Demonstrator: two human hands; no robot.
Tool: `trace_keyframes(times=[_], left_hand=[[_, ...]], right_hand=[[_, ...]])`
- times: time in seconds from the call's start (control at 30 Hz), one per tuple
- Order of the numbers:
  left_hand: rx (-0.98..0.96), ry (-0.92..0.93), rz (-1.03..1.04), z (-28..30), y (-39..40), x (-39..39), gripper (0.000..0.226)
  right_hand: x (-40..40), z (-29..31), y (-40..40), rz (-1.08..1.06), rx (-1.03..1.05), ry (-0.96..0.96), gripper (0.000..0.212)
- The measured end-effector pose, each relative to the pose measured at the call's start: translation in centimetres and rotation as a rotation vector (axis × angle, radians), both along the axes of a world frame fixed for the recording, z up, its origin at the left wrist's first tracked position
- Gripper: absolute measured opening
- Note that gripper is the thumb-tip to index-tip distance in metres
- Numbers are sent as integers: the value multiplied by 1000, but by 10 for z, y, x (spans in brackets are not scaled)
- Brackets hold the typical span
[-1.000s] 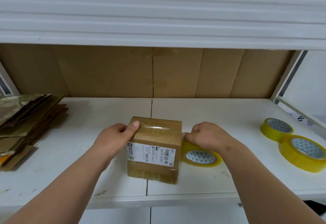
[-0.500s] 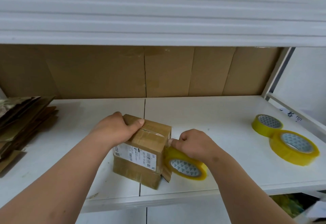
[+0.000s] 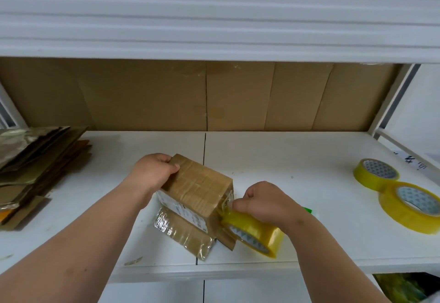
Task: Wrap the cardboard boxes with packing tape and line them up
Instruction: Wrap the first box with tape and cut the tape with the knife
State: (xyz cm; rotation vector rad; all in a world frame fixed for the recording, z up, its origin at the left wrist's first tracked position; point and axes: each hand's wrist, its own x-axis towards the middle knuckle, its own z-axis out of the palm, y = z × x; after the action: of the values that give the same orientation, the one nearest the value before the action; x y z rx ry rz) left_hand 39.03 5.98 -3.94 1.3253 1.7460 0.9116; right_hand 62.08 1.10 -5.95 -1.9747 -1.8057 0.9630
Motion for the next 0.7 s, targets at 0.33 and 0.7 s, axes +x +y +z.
trace_keyframes(times=[0.33,0.7], left_hand=[[395,920,-119,5,8,33,33],[160,803,-670,-29,1,8,97]], right_hand=[[-2,-6,-10,-113,-33,203,53],[-5,-9,-19,-73,-76,476,14]])
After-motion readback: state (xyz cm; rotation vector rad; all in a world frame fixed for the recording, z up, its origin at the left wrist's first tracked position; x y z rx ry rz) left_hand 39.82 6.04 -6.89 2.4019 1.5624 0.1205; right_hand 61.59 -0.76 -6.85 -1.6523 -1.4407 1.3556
